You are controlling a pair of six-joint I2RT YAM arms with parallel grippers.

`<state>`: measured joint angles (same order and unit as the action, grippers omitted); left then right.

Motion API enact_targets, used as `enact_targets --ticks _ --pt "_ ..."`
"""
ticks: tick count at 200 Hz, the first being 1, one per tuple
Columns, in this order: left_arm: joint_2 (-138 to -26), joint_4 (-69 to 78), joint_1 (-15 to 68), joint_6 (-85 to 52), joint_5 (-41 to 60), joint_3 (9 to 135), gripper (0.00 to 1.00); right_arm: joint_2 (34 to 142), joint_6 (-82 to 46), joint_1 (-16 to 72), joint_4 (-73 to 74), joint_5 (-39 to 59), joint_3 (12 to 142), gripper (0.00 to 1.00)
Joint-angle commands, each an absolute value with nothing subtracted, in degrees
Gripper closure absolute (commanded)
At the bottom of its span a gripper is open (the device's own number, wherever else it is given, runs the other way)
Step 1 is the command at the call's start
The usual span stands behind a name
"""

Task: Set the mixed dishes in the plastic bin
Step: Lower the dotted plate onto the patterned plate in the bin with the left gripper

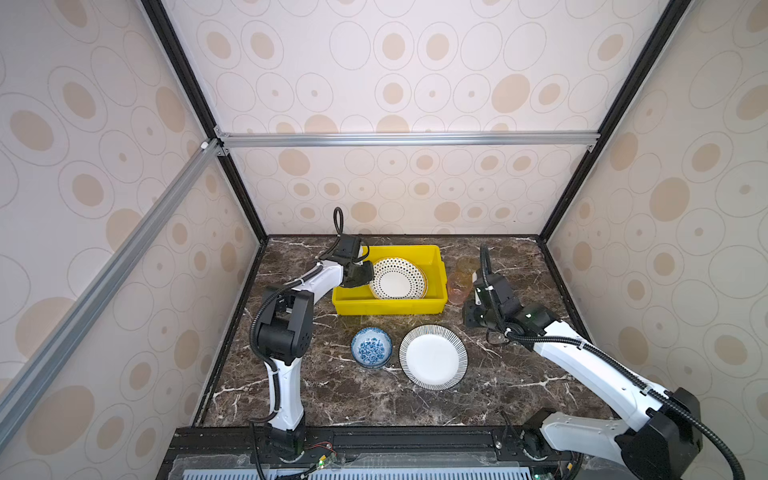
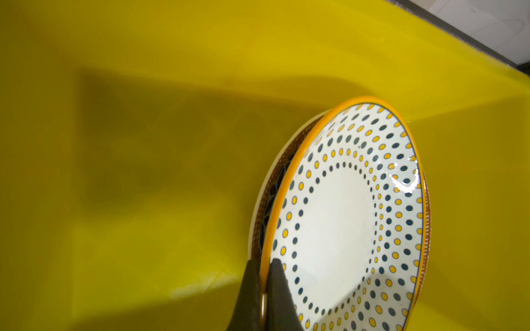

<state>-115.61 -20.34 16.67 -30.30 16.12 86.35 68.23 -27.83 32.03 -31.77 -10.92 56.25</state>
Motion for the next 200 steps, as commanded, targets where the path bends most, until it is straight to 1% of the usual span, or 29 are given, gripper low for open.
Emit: enact_targets --ticks 1,158,200 --pt "-116.54 -21.18 17.89 -30.06 15.32 85.74 0.97 66.78 -28.37 31.9 -32.78 -11.15 56.07 0.77" --pt "-119.08 -23.29 19.16 -30.08 13.41 88.13 0.86 68.02 -28.61 31.93 -35.15 -9.84 56.02 0.77" --pt "-119.53 -25.16 19.42 -29.21 13.28 90.36 0.75 67.85 -28.96 31.9 -36.16 -9.22 55.98 0.77"
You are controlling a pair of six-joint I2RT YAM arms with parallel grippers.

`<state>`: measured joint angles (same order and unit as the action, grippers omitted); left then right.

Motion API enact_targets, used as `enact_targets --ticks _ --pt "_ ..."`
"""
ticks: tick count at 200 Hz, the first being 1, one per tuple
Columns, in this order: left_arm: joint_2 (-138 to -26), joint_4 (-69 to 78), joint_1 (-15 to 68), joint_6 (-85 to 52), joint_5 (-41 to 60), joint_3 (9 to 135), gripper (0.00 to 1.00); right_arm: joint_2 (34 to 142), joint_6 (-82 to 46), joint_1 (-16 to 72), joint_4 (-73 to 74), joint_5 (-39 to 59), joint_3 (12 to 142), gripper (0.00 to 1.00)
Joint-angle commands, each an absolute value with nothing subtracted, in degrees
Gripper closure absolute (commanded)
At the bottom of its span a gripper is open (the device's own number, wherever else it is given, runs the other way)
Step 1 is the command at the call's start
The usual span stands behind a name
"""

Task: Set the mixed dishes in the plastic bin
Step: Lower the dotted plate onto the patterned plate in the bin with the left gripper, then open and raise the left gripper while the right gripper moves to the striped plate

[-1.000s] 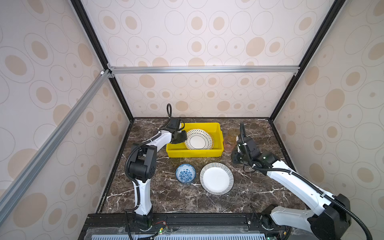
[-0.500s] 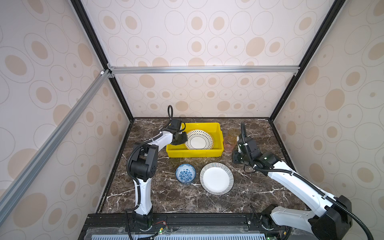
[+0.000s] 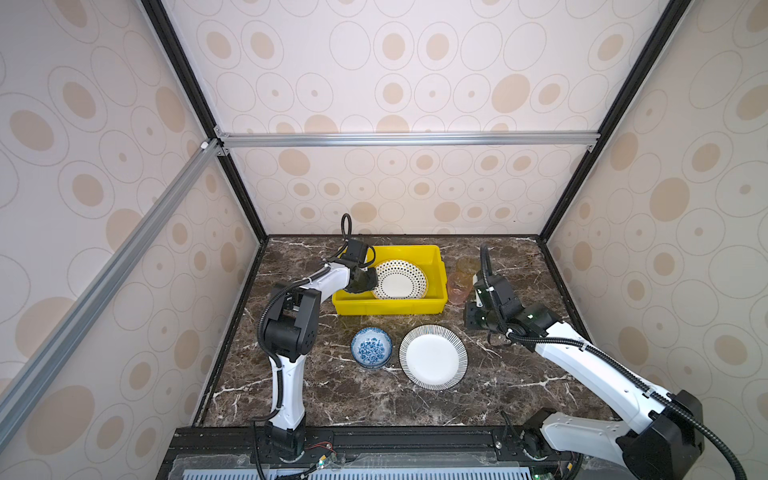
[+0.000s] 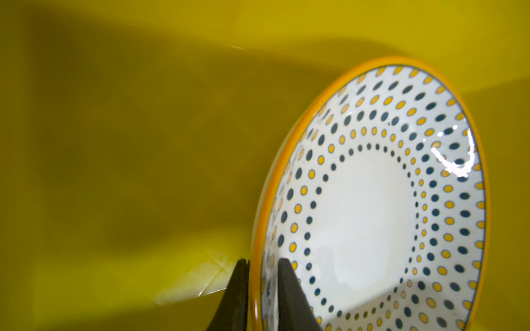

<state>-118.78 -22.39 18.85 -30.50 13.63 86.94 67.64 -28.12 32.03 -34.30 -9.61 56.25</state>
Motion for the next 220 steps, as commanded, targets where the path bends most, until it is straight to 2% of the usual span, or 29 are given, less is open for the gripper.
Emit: enact_targets --ticks 1,96,220 --pt "-119.49 -25.24 19.42 -29.19 13.23 90.45 0.75 67.85 -28.98 31.9 -36.19 -9.23 55.94 0.77" --pt "-113.67 -32.03 19.45 -26.34 8.24 97.91 0.64 67.13 -29.58 31.9 -38.5 -8.1 55.73 0.75" --pt "-98.94 -36.27 22.42 -22.62 5.17 92.34 0.64 64.72 -32.27 31.9 -39.81 -5.11 52.27 0.73"
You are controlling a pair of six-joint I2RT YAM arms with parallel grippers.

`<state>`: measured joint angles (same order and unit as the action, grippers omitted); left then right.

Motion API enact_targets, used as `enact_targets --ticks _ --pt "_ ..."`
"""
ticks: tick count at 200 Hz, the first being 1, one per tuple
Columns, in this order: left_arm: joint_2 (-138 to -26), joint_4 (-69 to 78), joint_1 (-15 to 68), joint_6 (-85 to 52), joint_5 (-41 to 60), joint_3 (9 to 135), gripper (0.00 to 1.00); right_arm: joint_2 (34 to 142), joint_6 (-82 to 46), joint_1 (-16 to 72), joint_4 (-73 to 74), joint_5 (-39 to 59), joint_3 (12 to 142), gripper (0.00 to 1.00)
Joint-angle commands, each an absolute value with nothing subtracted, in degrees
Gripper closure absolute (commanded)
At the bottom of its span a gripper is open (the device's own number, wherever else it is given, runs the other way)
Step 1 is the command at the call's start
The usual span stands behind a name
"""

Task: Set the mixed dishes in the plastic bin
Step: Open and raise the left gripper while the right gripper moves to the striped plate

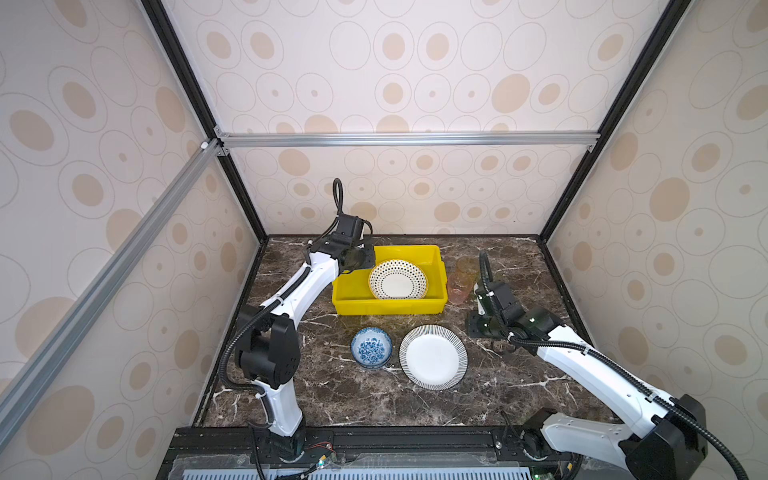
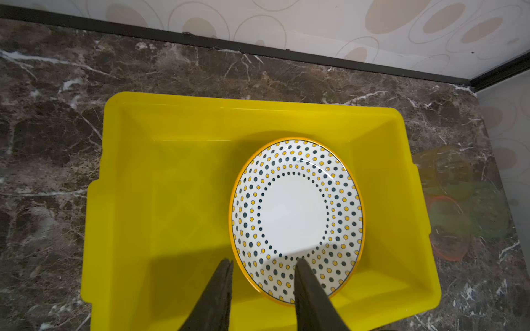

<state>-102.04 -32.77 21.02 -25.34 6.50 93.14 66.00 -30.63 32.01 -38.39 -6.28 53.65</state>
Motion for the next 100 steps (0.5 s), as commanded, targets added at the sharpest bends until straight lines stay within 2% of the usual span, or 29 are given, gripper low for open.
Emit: enact_targets --ticks 1,32,100 --pt "-98.78 -36.33 22.5 -22.56 5.18 92.27 0.64 64.66 -32.31 31.9 -39.81 -5.06 52.24 0.73" --pt "-94.8 -37.22 23.99 -22.11 4.49 90.16 0.64 63.57 -33.75 31.93 -39.39 -3.98 50.59 0.6" --pt "-88.2 -36.36 25.16 -23.48 4.21 85.42 0.64 61.7 -36.37 31.9 -39.16 -2.75 46.75 0.54"
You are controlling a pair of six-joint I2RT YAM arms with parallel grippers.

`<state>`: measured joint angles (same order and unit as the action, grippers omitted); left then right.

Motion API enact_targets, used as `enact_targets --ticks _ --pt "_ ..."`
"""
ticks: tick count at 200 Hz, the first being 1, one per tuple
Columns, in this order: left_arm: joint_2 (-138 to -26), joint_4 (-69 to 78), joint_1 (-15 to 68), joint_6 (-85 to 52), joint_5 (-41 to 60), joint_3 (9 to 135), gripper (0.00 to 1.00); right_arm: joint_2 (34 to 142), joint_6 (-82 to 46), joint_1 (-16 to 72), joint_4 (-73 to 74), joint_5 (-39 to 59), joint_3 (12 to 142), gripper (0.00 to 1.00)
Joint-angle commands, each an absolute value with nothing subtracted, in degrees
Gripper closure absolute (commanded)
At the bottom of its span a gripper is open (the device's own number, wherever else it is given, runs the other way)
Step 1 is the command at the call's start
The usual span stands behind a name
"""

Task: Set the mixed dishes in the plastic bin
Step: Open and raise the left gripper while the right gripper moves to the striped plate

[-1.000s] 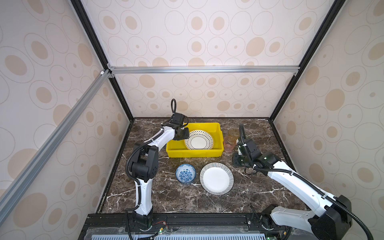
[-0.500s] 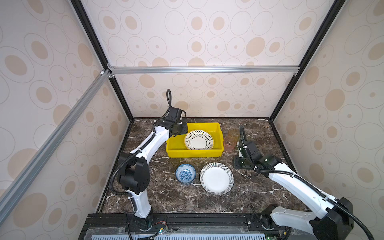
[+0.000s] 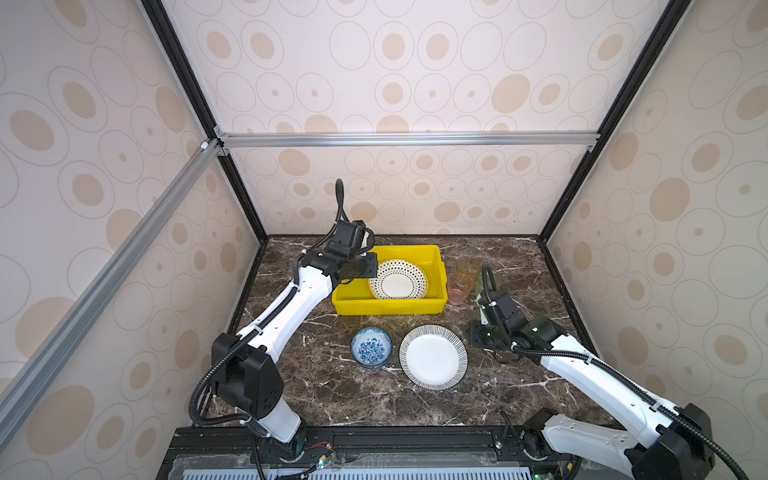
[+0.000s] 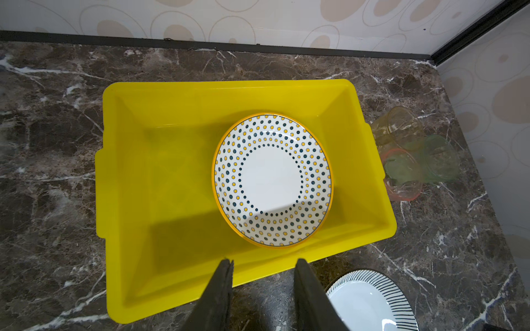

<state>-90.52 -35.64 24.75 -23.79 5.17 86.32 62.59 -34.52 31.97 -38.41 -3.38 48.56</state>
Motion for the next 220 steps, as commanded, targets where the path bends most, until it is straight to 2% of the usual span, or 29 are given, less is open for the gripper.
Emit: enact_targets --ticks 1,29,168,220 --pt "-88.13 -36.42 25.15 -23.52 4.21 85.38 0.64 61.7 -36.42 31.9 -39.13 -2.74 46.67 0.54" --pt "-86.31 -36.41 25.31 -23.83 3.79 83.91 0.64 61.36 -37.42 31.9 -38.42 -2.46 44.3 0.49" --pt "-80.44 -35.02 25.31 -25.49 -0.09 78.1 0.63 68.21 -37.1 31.9 -33.46 -0.53 40.3 0.49" --pt "-79.96 -32.48 25.32 -25.75 0.75 76.14 0.63 71.77 -37.46 31.9 -30.8 0.18 39.29 0.53"
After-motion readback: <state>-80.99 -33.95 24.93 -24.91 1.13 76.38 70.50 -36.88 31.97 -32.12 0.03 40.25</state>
